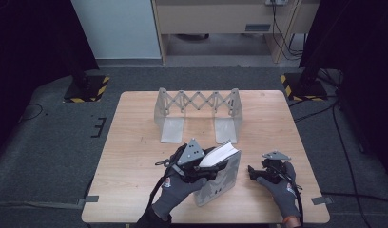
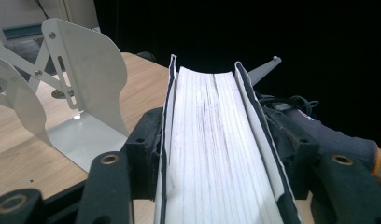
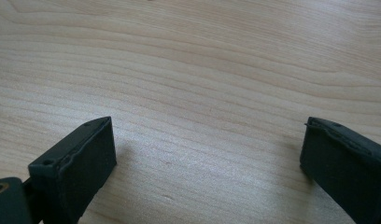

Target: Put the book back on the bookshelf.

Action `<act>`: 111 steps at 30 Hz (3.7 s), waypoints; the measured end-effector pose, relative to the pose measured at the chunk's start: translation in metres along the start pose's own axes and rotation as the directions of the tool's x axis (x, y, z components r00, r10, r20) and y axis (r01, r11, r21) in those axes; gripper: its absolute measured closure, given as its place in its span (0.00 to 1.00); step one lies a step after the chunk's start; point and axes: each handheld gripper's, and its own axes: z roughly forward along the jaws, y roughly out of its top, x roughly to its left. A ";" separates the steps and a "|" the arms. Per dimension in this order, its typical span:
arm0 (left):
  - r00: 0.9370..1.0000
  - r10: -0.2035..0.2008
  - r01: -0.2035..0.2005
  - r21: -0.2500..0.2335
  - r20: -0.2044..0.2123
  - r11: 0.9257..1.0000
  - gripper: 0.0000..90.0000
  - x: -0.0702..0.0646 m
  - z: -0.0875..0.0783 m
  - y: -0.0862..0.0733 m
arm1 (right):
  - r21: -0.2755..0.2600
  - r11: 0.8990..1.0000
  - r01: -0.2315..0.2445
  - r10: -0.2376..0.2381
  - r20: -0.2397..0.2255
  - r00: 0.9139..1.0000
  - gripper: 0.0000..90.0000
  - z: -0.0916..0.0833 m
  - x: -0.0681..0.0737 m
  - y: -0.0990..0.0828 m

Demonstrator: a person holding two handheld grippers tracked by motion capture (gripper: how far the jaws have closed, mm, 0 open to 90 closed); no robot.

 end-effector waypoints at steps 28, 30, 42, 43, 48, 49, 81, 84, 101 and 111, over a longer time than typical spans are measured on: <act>1.000 0.000 0.000 0.012 0.000 1.000 0.56 -0.002 0.001 0.001 | -0.004 1.000 -0.015 0.015 0.010 1.000 0.05 -0.001 0.000 -0.001; 1.000 -0.001 0.001 0.009 -0.003 1.000 0.57 -0.002 0.001 0.001 | -0.003 1.000 -0.015 0.015 0.012 1.000 0.05 -0.001 0.000 -0.001; 0.998 -0.056 0.056 0.009 -0.022 0.998 0.58 0.008 0.002 0.005 | -0.004 1.000 -0.014 0.014 0.008 1.000 0.05 -0.001 0.000 -0.001; 0.998 -0.062 0.062 0.012 -0.027 0.998 0.58 0.010 0.002 0.006 | -0.006 1.000 -0.016 0.016 0.008 1.000 0.05 -0.001 0.000 -0.001; 0.995 -0.076 0.075 -0.017 -0.066 0.997 0.58 0.019 -0.008 0.018 | -0.003 1.000 -0.017 0.017 0.005 1.000 0.05 -0.001 -0.001 -0.001; 0.994 -0.082 0.080 -0.030 -0.071 0.996 0.58 0.021 -0.013 0.020 | -0.004 1.000 -0.016 0.016 0.006 1.000 0.05 -0.001 -0.001 -0.001; 0.898 -0.193 0.153 -0.133 -0.394 0.979 0.58 0.110 -0.117 0.033 | -0.002 1.000 -0.011 0.011 0.008 1.000 0.05 -0.001 -0.001 -0.001; 0.887 -0.203 0.160 -0.137 -0.415 0.978 0.58 0.119 -0.115 0.036 | -0.002 1.000 -0.014 0.014 0.008 1.000 0.05 -0.001 -0.001 -0.001; 0.835 -0.221 0.176 -0.135 -0.504 0.975 0.58 0.158 -0.078 0.043 | -0.002 1.000 -0.013 0.013 0.007 1.000 0.05 0.000 -0.001 0.000; 0.827 -0.222 0.187 -0.120 -0.516 0.975 0.58 0.171 -0.055 0.048 | -0.002 1.000 -0.013 0.013 0.007 1.000 0.05 0.000 -0.001 0.000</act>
